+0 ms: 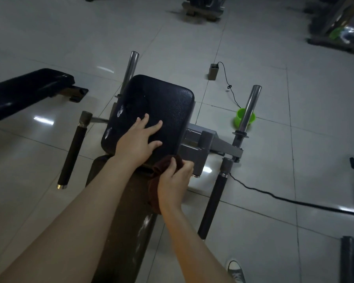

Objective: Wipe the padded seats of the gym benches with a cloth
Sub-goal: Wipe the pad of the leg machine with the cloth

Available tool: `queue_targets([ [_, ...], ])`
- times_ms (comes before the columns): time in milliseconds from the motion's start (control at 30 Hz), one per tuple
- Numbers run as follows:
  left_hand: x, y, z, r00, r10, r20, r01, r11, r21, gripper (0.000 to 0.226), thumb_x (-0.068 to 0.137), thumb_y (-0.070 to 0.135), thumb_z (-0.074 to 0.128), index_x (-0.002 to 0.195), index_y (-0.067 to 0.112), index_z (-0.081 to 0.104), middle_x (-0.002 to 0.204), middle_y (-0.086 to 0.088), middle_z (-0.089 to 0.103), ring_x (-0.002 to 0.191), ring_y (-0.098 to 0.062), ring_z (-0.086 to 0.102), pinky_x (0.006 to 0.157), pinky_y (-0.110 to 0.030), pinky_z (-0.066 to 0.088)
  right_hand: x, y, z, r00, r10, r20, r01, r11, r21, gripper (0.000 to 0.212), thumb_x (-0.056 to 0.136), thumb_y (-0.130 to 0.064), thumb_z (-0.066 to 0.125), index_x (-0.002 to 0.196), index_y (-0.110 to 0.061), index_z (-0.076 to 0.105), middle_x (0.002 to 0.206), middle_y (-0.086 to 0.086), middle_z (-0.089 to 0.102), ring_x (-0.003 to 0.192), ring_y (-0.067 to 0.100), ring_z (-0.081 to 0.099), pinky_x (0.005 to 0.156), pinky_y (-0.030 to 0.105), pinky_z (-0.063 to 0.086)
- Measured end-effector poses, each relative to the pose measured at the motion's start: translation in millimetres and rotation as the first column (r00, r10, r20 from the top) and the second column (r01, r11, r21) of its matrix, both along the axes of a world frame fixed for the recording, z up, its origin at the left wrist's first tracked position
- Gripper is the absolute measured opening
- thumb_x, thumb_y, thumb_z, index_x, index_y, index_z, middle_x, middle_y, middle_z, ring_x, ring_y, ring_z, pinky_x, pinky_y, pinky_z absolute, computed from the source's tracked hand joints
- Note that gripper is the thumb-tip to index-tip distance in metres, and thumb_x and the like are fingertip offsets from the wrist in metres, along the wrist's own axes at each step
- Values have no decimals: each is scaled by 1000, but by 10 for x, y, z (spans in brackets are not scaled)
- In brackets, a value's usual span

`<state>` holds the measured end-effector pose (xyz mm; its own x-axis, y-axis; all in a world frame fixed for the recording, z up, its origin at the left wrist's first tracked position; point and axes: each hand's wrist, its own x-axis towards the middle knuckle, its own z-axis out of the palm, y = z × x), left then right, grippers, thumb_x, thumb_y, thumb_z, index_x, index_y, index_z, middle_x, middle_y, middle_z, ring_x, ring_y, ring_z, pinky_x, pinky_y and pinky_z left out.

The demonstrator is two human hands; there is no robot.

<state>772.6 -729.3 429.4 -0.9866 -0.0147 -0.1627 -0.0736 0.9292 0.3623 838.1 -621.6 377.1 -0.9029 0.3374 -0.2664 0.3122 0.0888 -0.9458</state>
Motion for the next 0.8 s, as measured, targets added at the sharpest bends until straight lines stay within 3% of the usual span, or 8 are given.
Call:
queue_targets([
  [167,-10,-7,-32,1000,7,-14,-7,1000,16,61,97,40,55,151,43,25,165,6,4,151,-15,1,117,-43,24,-265,100,118,999,10,-46,-9,1000,22,6,103,-22,46,105,-18,42,112,0,47,85,1,51,65,3,42],
  [300,-3,-13,-34,1000,5,-24,-5,1000,23,60,98,38,55,151,43,26,165,6,4,151,-13,1,117,-43,25,-1156,135,414,992,-61,-113,77,986,148,13,102,-22,49,107,-10,45,113,5,43,93,15,48,76,21,40],
  [367,2,-30,-36,1000,-1,-17,1,999,36,60,97,38,55,150,43,27,164,7,4,151,-13,0,117,-44,26,-1596,213,575,995,-61,-73,75,976,202,22,103,-23,48,117,-5,46,123,10,44,97,19,46,76,22,31],
  [467,-6,-52,-45,1000,-4,-15,5,999,44,60,97,38,56,150,43,28,164,7,3,151,-13,0,116,-44,31,-1922,280,641,999,-32,-15,35,968,248,29,104,-24,45,124,-4,44,132,14,44,111,29,51,80,27,32],
  [633,-14,-9,-71,1000,1,-9,-1,1000,9,61,99,36,54,152,42,24,165,6,-1,151,-15,-3,115,-42,32,-1297,171,405,996,-38,-82,52,983,179,17,103,-24,48,109,-9,44,116,10,47,88,15,51,67,15,34],
  [733,-16,-12,-85,1000,-7,-14,7,1000,-10,60,99,38,51,152,44,22,165,6,-3,151,-15,-5,112,-42,36,-705,110,185,998,-39,-53,44,995,88,11,103,-26,48,104,-18,41,112,7,50,87,7,53,71,18,46],
  [800,-5,-7,-93,1000,-9,-19,8,999,-31,60,100,38,49,152,44,19,165,6,-5,151,-16,-6,110,-42,39,-444,50,100,998,-54,-21,56,997,59,8,103,-24,47,102,-21,40,111,6,51,88,3,53,67,14,43],
])
